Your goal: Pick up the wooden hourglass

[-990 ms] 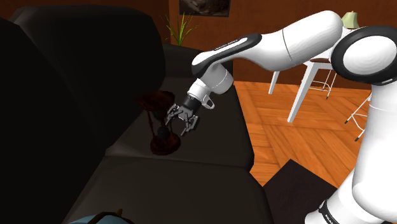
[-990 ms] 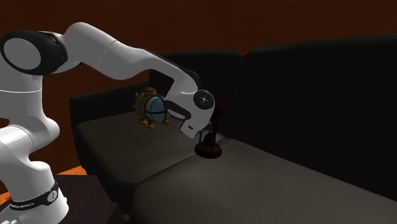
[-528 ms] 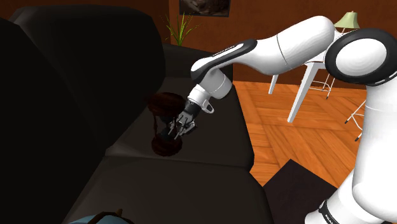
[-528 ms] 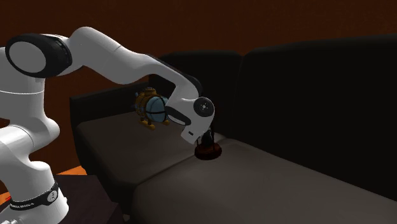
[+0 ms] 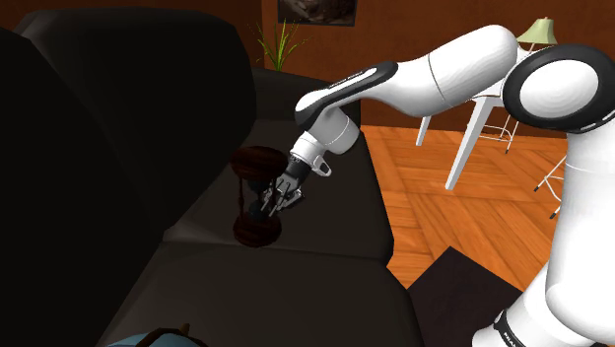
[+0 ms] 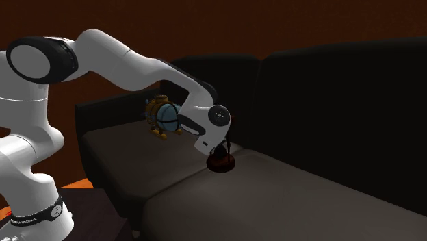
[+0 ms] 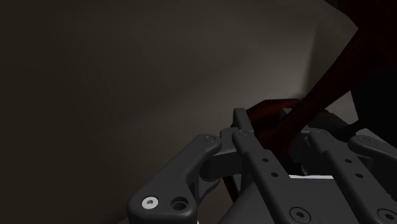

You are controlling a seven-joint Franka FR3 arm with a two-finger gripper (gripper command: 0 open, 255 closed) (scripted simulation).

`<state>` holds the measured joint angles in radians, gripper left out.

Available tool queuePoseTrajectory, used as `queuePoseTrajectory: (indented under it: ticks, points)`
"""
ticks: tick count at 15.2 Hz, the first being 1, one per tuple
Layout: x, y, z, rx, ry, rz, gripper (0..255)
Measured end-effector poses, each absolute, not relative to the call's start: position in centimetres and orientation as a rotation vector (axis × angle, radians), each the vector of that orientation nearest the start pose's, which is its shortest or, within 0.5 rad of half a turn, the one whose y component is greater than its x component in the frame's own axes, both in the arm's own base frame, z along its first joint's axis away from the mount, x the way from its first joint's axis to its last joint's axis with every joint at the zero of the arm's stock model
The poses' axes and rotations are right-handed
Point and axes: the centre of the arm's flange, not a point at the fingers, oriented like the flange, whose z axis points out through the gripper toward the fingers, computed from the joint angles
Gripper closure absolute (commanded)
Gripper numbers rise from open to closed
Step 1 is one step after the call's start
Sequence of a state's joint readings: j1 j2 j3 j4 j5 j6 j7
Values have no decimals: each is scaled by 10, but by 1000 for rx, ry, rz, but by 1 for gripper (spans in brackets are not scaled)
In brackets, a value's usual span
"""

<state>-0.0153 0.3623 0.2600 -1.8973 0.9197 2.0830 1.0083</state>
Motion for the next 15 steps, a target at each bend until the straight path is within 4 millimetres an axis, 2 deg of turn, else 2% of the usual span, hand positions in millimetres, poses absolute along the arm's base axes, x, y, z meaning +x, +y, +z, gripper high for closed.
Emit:
queuePoseTrajectory:
  ticks: [3, 15]
  points:
    - [592, 180, 334, -1918, 1499, 820, 255]
    - [593, 178, 396, -1918, 1499, 820, 255]
